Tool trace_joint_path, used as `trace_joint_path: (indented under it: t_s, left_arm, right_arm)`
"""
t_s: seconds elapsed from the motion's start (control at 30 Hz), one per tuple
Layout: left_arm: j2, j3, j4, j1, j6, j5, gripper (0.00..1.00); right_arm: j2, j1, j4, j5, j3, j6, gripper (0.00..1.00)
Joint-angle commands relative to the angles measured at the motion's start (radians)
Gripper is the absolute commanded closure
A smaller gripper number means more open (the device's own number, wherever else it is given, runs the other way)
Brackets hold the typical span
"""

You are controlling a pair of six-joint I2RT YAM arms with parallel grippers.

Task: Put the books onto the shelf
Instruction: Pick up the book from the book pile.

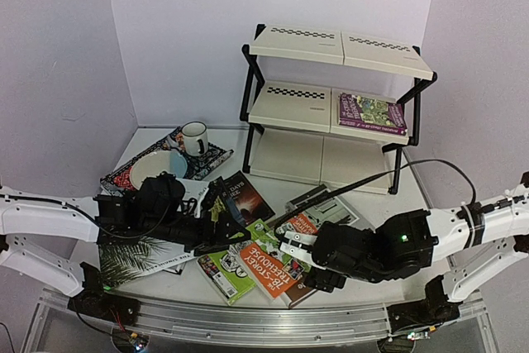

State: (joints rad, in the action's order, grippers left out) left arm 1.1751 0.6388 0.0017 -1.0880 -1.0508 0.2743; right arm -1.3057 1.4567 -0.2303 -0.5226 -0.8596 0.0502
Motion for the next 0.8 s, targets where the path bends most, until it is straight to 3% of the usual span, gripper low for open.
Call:
trace_joint_path:
  t_s: [0.0, 0.2, 0.5, 0.77]
  left_arm:
    - [-0.018, -0.018, 0.03, -0.015, -0.096, -0.057, 0.06]
    - [-0.025, -0.034, 0.039, -0.018, -0.144, -0.092, 0.07]
    - [-0.1, -0.082, 0.046, 0.007, -0.158, -0.13, 0.07]
    - [-0.096, -0.065, 0.031, 0.057, -0.124, -0.088, 0.06]
  right_arm:
    - [0.074, 0.009, 0.116, -0.016, 0.1, 0.345, 0.13]
    - [0.163, 0.022, 0.391, 0.014, 0.271, 0.615, 0.13]
    - [0.142, 0.052, 0.585, -0.018, 0.343, 0.823, 0.15]
    - [0.13, 0.1, 0.645, -0.099, 0.413, 0.909, 0.14]
